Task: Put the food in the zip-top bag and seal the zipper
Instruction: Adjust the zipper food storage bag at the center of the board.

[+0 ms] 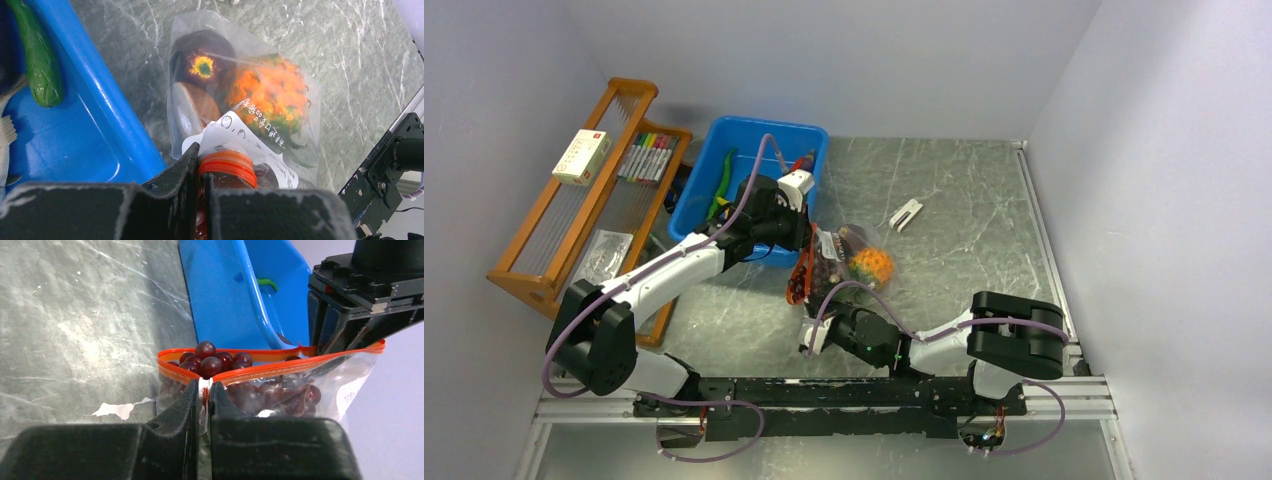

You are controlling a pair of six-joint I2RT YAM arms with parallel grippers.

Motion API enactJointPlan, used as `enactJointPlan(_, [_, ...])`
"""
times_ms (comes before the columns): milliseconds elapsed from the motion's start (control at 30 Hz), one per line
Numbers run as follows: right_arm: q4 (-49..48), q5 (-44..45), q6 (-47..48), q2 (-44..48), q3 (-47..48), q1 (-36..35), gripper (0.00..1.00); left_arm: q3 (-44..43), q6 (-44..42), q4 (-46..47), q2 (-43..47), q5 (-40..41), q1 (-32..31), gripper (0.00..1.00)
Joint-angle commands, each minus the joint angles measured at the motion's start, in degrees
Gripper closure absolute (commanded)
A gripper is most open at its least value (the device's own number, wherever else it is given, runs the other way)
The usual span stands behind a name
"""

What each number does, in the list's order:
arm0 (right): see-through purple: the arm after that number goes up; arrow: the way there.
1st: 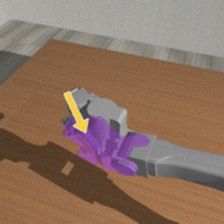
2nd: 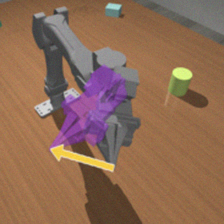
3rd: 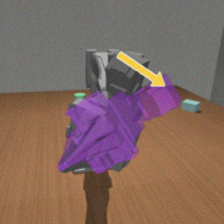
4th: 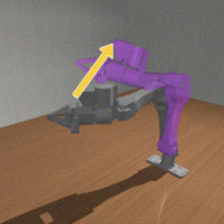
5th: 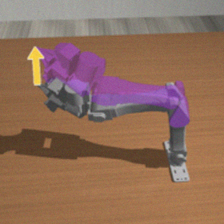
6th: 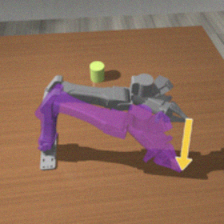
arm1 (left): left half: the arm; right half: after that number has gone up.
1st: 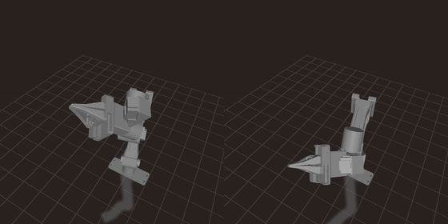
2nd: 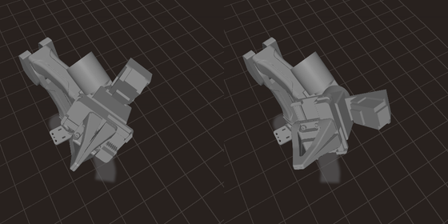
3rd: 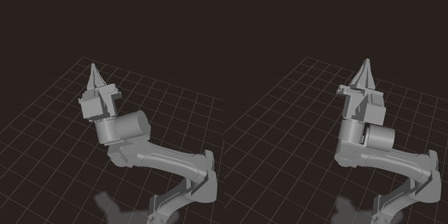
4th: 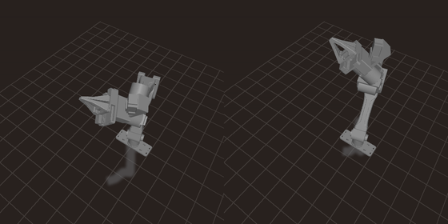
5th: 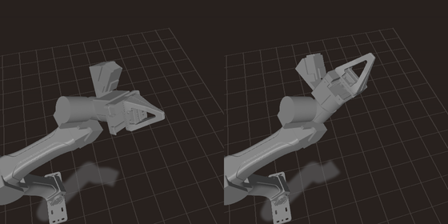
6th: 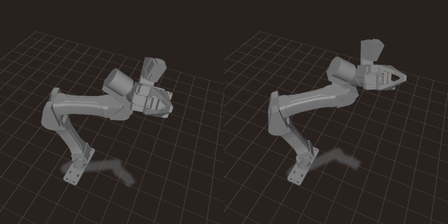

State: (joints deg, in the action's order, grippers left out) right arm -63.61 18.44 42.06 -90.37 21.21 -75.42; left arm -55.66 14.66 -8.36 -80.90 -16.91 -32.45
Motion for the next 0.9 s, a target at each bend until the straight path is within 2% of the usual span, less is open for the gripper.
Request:
enactJointPlan(0, [-5.9,1.9,1.0,2.6,-0.4,0.3,1.00,-0.9,-0.2,0.3,1.0,-1.2,0.6,0.93])
enactJointPlan(100, [-6.8,4.1,-1.4,10.8,-1.5,1.1,1.00,-6.4,-3.8,-7.4,1.1,0.6,1.8,0.93])
enactJointPlan(167, [-3.6,3.9,-5.5,18.8,-2.6,3.0,1.00,-11.2,-6.0,-12.1,1.6,1.6,3.0,0.93])
enactJointPlan(333, [5.0,-3.8,-18.8,36.9,-6.0,9.8,1.00,-20.4,-7.6,-19.9,0.7,2.7,3.9,0.93])
enactJointPlan(567, [11.9,-6.8,-25.4,46.1,-7.7,14.2,1.00,-27.1,-8.6,-24.1,-2.1,3.8,4.0,0.93])
enactJointPlan(700, [12.1,-6.9,-25.9,47.4,-9.7,15.2,1.00,-27.7,-9.6,-24.0,-2.4,-0.8,4.0,0.93])
enactJointPlan(800, [17.5,-7.0,-27.7,52.1,-10.0,15.3,1.00,-25.4,-10.5,-21.8,0.0,-4.2,4.0,0.73])
enactJointPlan(867, [22.1,-6.5,-28.8,55.3,-10.4,15.4,1.00,-22.7,-10.6,-19.2,1.7,-7.6,4.2,0.67])
